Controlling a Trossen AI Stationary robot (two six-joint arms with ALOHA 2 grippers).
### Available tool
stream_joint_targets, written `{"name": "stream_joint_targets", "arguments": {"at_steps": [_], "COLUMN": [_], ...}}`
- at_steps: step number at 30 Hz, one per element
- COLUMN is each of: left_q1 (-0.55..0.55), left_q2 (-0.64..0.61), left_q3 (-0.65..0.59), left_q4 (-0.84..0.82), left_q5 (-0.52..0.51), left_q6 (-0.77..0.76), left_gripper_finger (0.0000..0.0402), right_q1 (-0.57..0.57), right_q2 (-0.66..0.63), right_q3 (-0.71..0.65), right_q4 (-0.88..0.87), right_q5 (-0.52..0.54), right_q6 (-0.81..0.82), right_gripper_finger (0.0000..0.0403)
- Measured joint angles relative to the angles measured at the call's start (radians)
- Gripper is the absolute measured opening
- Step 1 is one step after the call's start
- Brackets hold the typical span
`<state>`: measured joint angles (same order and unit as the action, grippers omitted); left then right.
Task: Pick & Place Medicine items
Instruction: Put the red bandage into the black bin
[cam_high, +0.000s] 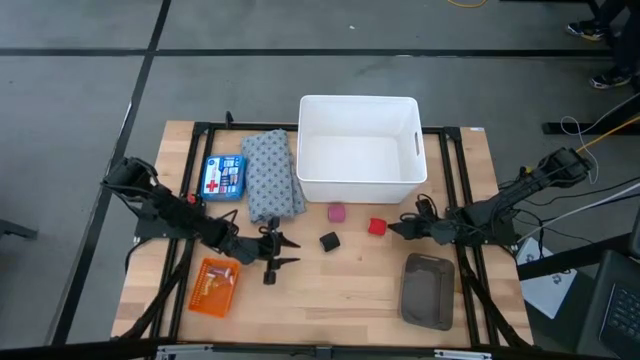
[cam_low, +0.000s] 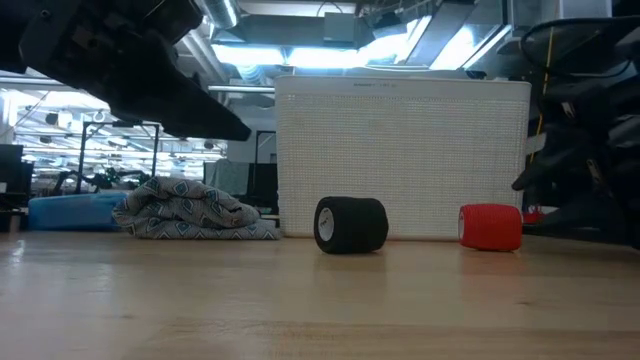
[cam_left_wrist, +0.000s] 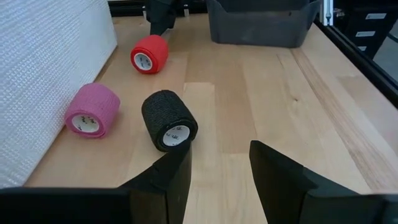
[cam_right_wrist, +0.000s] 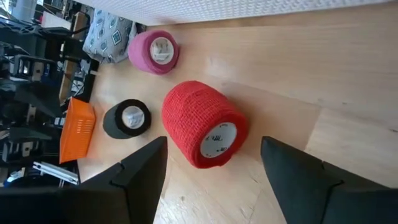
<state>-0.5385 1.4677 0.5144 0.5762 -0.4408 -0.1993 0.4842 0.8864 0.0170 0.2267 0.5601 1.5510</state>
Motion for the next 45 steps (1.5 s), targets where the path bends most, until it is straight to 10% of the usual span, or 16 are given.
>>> {"name": "stream_joint_targets", "arguments": {"at_steps": [45], "left_q1": [0.011], "left_q2": [0.000], "left_q3": [0.000], "left_q4": [0.000], "left_q5": [0.068], "left_q6": [-0.025], "left_gripper_finger": [0.0160], "right_q1": [-0.154], "right_q2": [0.469], "right_q3": [0.135], "right_q4": [0.324], "right_q5": [-0.109], "right_q6": [-0.120], "right_gripper_finger": [0.0213]}}
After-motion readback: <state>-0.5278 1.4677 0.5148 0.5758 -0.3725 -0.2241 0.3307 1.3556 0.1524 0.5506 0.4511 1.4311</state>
